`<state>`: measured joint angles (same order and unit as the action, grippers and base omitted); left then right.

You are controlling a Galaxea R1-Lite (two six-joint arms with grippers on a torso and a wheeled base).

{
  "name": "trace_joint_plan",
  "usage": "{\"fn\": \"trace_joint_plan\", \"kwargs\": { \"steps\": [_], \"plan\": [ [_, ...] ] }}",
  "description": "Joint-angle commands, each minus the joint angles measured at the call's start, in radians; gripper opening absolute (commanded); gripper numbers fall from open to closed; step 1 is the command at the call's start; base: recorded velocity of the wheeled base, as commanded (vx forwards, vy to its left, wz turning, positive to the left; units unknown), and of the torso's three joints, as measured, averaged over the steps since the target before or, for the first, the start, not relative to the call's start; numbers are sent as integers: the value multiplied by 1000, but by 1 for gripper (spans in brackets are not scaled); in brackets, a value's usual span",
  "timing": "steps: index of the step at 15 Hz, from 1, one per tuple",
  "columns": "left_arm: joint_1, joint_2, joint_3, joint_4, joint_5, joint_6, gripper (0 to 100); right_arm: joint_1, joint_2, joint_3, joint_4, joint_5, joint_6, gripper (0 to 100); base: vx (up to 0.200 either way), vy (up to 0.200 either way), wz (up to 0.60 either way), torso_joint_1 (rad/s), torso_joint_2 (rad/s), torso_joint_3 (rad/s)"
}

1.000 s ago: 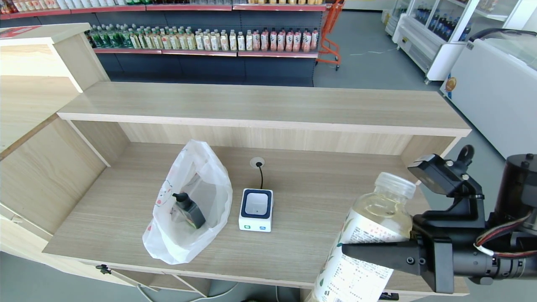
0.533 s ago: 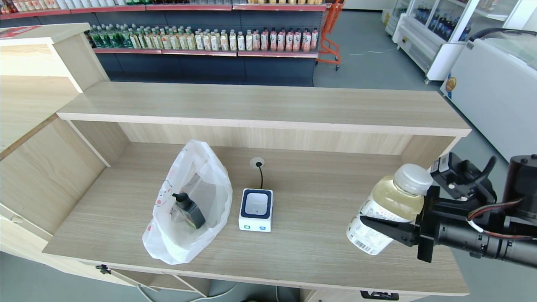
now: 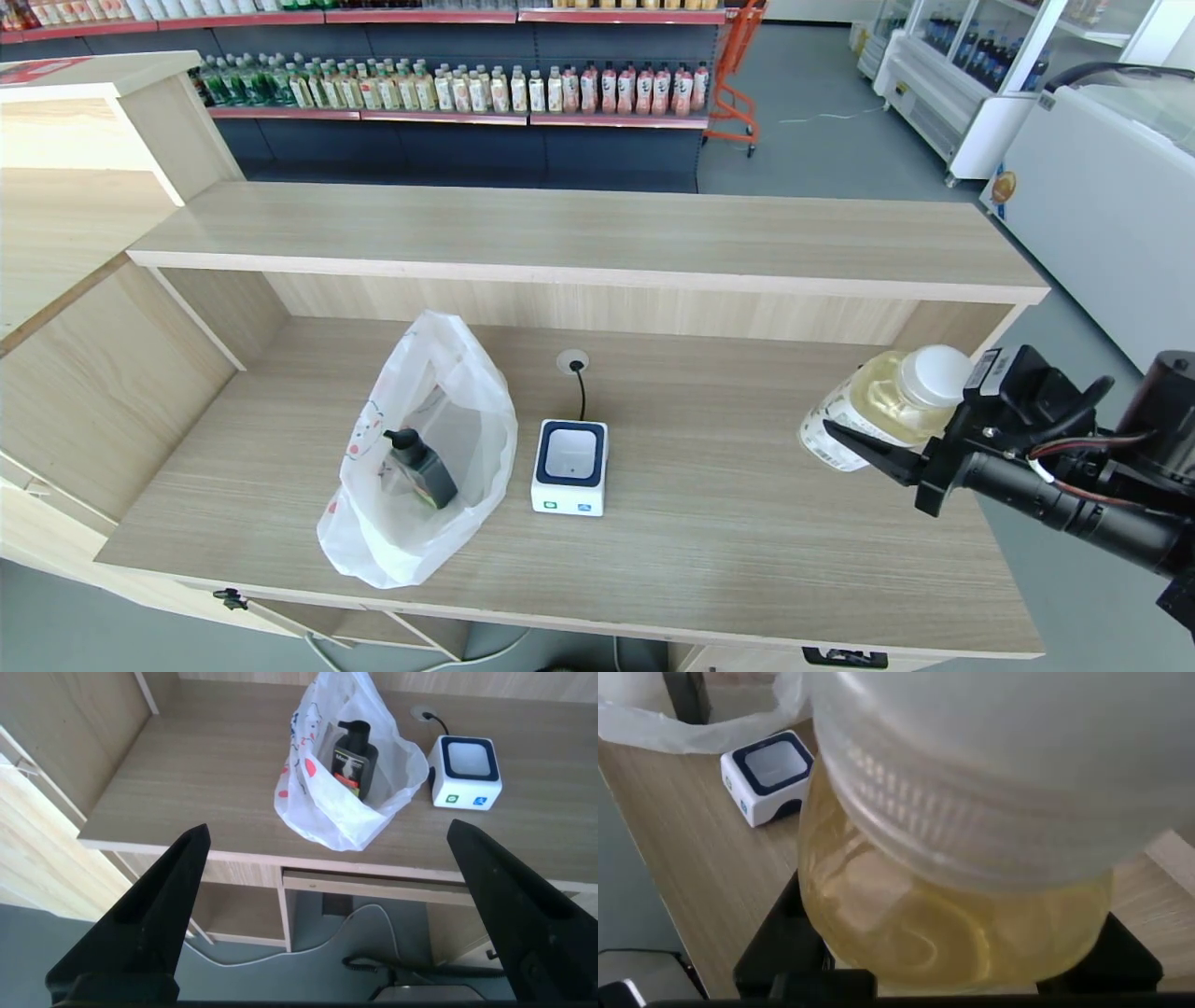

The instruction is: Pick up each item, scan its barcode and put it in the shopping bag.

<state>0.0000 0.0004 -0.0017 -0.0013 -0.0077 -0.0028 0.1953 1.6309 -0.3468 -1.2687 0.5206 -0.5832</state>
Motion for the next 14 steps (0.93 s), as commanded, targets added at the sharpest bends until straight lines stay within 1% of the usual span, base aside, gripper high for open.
{"fn": "trace_joint_plan", "kwargs": {
  "steps": [1, 5, 7, 11, 14],
  "plan": [
    [0, 0, 0, 0, 0, 0, 100, -7, 55, 19, -17, 10, -3, 0, 0, 0, 0, 0, 0, 0],
    [0, 0, 0, 0, 0, 4, 100, -14, 53, 25, -18, 27, -1, 0, 0, 0, 0, 0, 0, 0],
    [0, 0, 0, 0, 0, 0, 100, -16, 50, 31, -20, 33, -1, 0, 0, 0, 0, 0, 0, 0],
    [0, 0, 0, 0, 0, 3, 100, -14, 49, 32, -18, 35, 3, 0, 0, 0, 0, 0, 0, 0],
    [0, 0, 0, 0, 0, 4, 100, -16, 52, 28, -18, 59, 5, 0, 0, 200, 0, 2, 5, 1]
  ]
}}
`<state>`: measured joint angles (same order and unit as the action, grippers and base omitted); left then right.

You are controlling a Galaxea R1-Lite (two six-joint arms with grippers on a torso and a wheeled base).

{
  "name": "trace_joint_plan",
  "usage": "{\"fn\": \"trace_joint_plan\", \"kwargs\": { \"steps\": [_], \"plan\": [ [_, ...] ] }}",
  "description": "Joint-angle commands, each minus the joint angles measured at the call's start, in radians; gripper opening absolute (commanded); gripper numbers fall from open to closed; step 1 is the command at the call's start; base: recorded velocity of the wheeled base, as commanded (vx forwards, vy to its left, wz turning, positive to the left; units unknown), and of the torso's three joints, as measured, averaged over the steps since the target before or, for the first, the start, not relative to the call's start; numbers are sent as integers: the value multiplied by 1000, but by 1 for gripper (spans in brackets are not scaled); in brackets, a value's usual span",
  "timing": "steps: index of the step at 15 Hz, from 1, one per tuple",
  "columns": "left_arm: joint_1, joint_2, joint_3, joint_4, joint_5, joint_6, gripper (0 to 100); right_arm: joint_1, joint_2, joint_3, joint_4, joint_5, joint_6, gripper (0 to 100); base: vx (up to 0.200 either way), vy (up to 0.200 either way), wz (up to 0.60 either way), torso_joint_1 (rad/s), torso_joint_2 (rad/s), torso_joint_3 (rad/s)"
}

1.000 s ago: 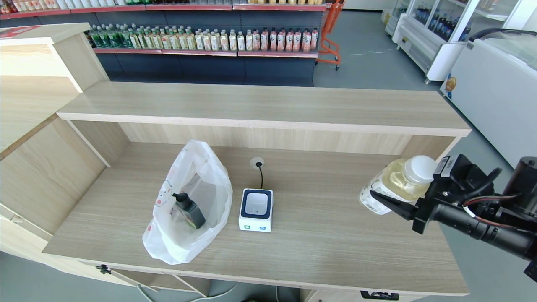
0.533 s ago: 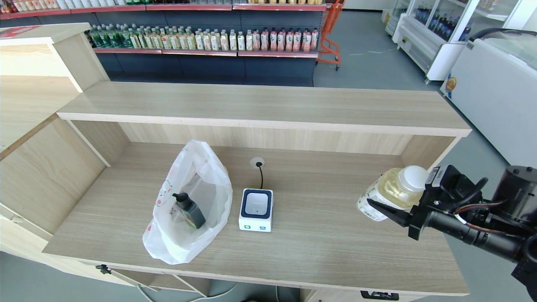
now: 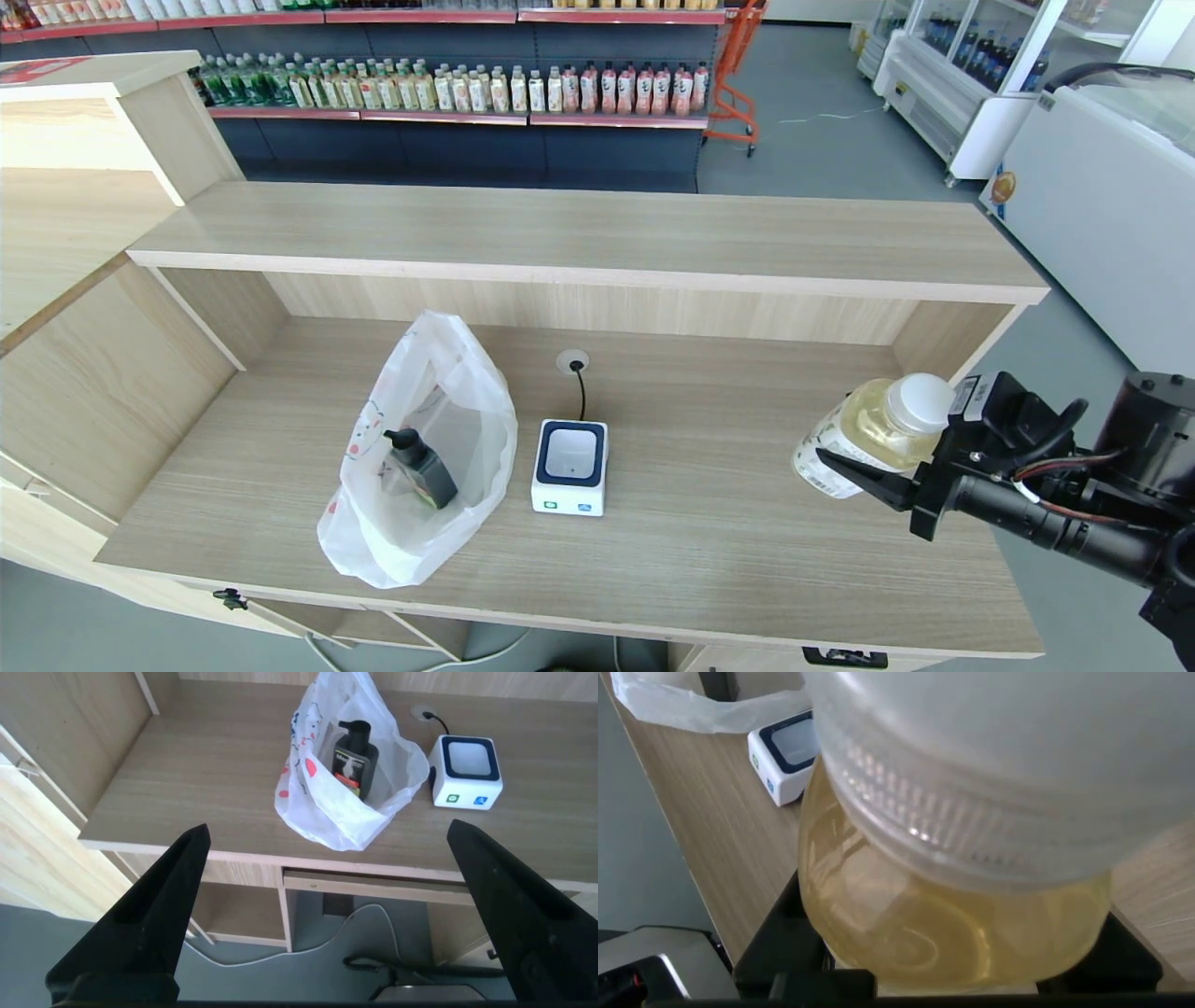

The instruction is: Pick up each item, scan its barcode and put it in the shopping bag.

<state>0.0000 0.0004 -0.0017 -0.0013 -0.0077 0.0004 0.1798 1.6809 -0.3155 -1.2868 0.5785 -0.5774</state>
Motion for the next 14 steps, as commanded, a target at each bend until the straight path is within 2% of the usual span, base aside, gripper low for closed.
{"fn": "trace_joint_plan", "kwargs": {
  "steps": [1, 9, 13, 14],
  "plan": [
    [0, 0, 0, 0, 0, 0, 100, 1, 3, -5, 0, 4, 5, 0, 0, 200, 0, 7, 7, 2],
    [0, 0, 0, 0, -2, 3, 100, -2, 45, -17, -14, 17, 48, 0, 0, 200, 0, 1, 4, 0],
    [0, 0, 0, 0, -2, 1, 100, -37, 95, -74, -23, 44, 48, 0, 0, 200, 0, 0, 2, 2],
    [0, 0, 0, 0, -2, 0, 100, -45, 105, -86, -23, 49, 48, 0, 0, 0, 0, 0, 0, 0]
  ]
}}
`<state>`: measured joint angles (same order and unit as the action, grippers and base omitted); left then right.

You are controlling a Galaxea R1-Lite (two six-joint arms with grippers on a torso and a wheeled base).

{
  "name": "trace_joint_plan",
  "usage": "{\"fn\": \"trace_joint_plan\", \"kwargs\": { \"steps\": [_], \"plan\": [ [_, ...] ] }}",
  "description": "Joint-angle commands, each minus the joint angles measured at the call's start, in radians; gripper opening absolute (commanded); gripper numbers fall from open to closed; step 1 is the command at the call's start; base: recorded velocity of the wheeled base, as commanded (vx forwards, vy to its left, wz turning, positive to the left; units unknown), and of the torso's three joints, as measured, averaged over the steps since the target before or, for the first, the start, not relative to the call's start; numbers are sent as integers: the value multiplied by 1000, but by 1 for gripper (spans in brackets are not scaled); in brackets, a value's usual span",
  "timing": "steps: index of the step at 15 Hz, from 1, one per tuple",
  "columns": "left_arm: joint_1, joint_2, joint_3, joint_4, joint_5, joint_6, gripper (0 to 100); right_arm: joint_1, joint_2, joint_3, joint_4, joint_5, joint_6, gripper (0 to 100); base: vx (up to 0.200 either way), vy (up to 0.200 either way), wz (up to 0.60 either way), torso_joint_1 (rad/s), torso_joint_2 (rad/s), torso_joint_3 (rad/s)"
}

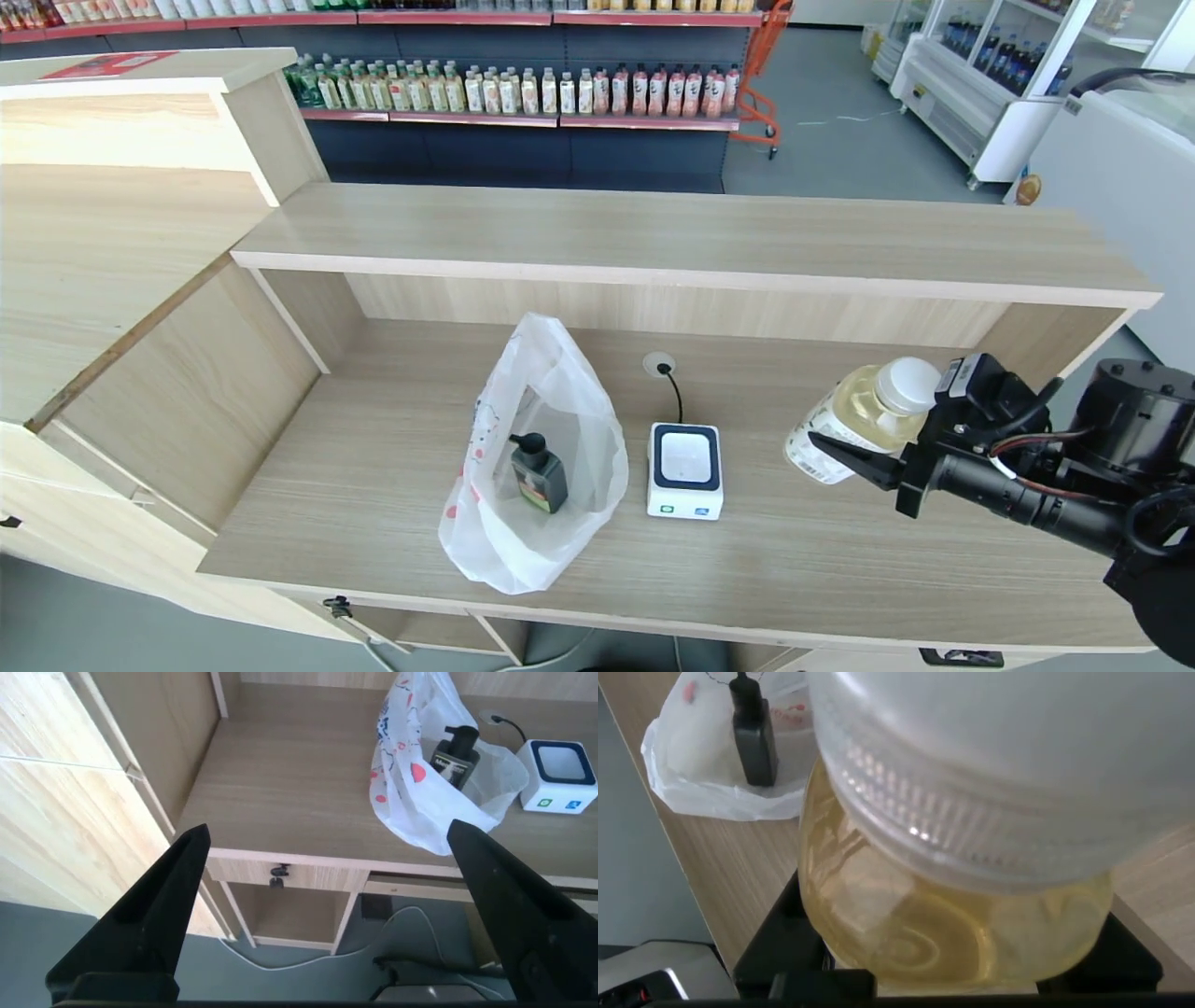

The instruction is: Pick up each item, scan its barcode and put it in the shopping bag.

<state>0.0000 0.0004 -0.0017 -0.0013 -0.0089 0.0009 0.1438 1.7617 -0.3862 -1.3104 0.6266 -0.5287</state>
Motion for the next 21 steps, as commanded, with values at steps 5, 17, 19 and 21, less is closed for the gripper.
{"fn": "trace_joint_plan", "kwargs": {
  "steps": [5, 17, 19, 21],
  "plan": [
    [0, 0, 0, 0, 0, 2, 100, -18, 36, -22, 0, 10, 4, 0, 40, 0, 0, 0, 0, 0],
    [0, 0, 0, 0, 1, -5, 100, -76, 320, -89, -176, 176, 1, 0, 83, 0, 0, -4, -1, 2],
    [0, 0, 0, 0, 1, -5, 100, -64, 337, -99, -178, 197, -8, 0, 0, 0, 0, 0, 0, 0],
    [0, 0, 0, 0, 1, -5, 100, -59, 352, -108, -178, 203, -30, 0, 0, 0, 0, 0, 0, 0]
  ]
}}
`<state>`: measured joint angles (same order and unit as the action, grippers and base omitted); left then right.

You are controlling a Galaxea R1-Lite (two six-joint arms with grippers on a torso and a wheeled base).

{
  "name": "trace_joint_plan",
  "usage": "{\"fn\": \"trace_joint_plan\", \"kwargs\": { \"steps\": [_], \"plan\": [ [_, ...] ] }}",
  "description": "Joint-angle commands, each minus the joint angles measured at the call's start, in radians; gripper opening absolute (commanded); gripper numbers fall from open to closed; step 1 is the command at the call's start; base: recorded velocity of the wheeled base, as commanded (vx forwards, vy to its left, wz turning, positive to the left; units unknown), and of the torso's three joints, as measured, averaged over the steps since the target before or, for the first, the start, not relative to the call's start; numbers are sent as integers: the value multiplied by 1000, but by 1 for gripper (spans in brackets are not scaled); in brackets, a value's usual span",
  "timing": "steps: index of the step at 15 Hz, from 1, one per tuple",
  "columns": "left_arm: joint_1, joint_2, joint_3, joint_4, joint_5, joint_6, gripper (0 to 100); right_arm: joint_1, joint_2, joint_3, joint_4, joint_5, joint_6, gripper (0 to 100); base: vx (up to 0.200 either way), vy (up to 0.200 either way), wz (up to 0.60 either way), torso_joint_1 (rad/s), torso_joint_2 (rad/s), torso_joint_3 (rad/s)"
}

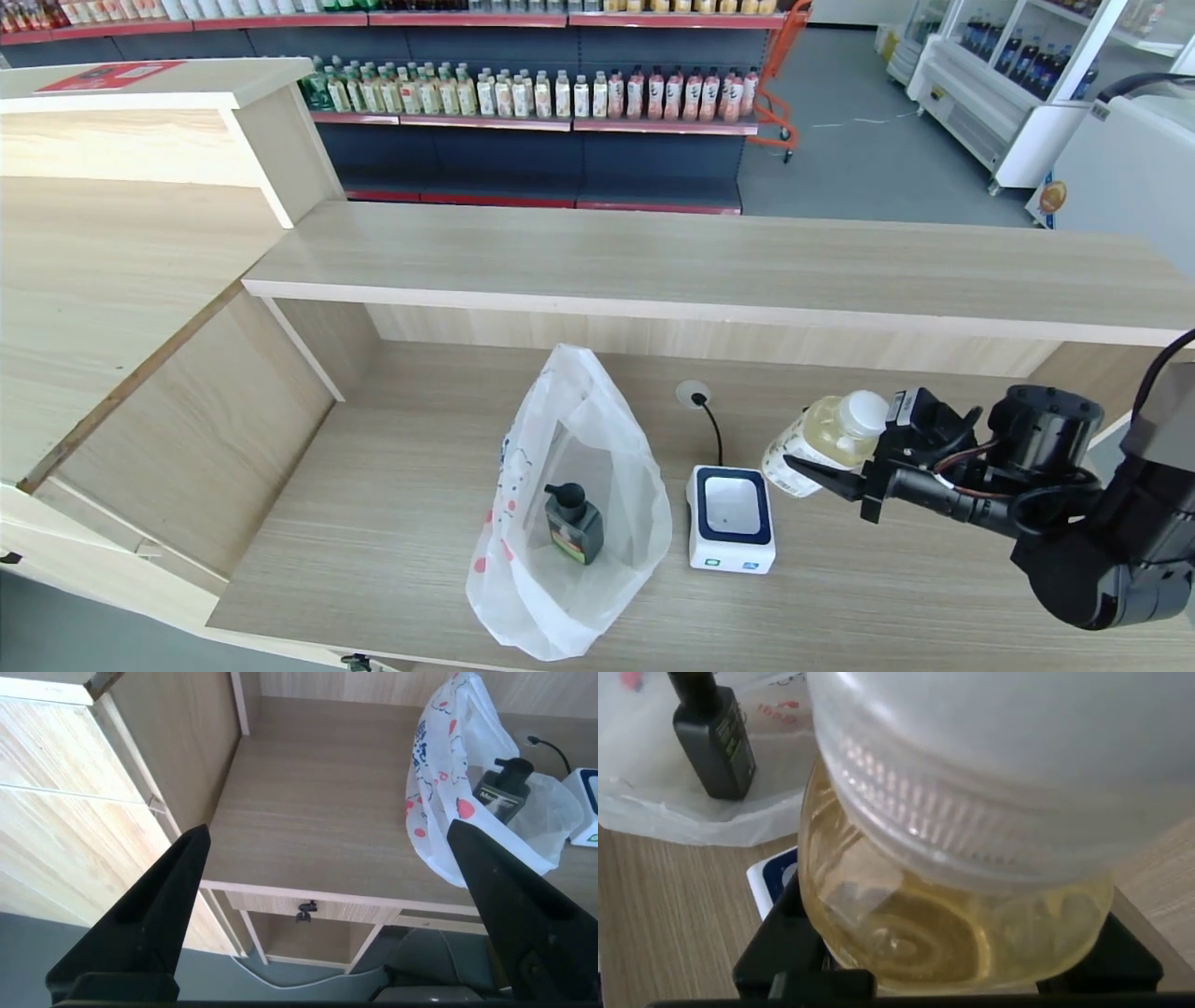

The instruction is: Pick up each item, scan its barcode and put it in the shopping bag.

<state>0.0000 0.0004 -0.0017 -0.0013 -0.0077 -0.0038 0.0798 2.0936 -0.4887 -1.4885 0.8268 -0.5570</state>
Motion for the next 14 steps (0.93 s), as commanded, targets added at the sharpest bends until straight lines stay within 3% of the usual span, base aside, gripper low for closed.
{"fn": "trace_joint_plan", "kwargs": {
  "steps": [1, 4, 5, 10, 14],
  "plan": [
    [0, 0, 0, 0, 0, -1, 100, 9, 40, -7, -1, 34, -44, 0, 0, 0, 0, 0, 0, 0],
    [0, 0, 0, 0, 0, -1, 100, 11, 66, -4, -6, 101, -119, 0, 0, 0, 0, 0, 0, 0],
    [0, 0, 0, 0, 0, -1, 100, 12, 89, -7, -4, 141, -202, 0, 0, 0, 0, 0, 0, 0],
    [0, 0, 0, 0, 0, -1, 100, 55, 157, -142, -4, 169, -267, 0, 0, 0, 0, 0, 0, 0],
    [0, 0, 0, 0, 0, -1, 100, 74, 184, -162, -6, 166, -302, 0, 0, 0, 0, 0, 0, 0]
  ]
}}
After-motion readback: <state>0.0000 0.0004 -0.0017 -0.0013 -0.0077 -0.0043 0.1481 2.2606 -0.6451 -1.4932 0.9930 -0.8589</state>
